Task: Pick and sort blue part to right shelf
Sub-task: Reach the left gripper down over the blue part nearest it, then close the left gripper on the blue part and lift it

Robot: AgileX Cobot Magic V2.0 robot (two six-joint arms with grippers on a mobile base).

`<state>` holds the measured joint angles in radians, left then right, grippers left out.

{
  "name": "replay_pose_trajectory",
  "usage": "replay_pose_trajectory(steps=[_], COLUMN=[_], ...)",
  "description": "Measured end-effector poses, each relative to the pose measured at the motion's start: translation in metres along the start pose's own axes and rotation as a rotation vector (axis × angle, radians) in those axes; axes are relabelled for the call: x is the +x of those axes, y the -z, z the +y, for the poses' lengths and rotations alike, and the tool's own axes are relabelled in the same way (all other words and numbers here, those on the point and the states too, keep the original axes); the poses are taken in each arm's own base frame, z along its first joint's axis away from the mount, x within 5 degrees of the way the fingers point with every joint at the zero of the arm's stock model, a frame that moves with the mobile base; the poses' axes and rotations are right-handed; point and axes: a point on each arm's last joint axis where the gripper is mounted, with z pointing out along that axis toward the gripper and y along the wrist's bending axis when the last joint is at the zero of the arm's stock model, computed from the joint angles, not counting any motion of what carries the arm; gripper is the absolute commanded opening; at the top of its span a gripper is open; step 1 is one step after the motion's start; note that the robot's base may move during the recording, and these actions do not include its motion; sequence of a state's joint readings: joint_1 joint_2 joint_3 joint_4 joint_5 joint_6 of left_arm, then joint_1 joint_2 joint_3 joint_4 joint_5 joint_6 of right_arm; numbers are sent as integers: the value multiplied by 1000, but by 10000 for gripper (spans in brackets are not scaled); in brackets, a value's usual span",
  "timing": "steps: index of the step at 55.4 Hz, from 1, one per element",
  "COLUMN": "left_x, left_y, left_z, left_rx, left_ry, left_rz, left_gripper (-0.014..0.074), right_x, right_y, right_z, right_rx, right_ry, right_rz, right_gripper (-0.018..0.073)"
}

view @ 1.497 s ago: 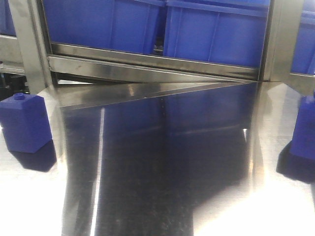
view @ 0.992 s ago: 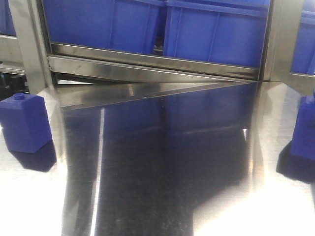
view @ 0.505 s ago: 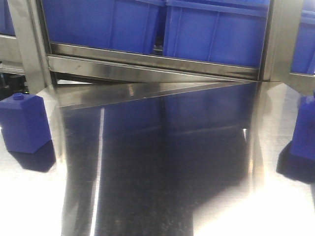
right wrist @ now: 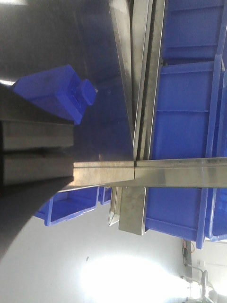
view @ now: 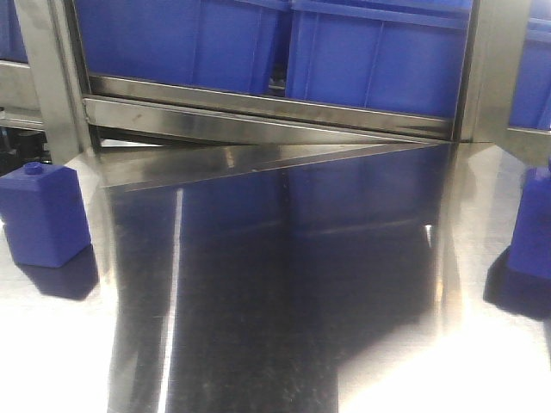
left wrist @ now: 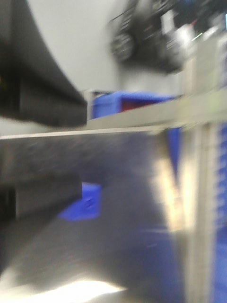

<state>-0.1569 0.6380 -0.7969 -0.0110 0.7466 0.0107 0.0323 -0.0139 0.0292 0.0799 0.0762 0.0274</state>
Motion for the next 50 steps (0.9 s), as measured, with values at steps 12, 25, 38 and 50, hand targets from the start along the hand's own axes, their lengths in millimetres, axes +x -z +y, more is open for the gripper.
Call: replay_pose_trajectory(steps=[12, 25, 38, 50], left_x=[-19, -36, -37, -23], left_y=[-47, -102, -160, -196], left_z=[-13, -27, -35, -41], left_rx=[77, 115, 122, 141], left_ry=[-25, -45, -49, -17], left_rz=[215, 420, 590, 705], left_gripper=[601, 610, 610, 610], right_x=[0, 0, 0, 0], right_y=[0, 0, 0, 0], right_z=[0, 0, 0, 0], right_rx=[0, 0, 0, 0], right_ry=[0, 0, 0, 0], right_rz=[0, 0, 0, 0], right_gripper=[41, 41, 41, 41])
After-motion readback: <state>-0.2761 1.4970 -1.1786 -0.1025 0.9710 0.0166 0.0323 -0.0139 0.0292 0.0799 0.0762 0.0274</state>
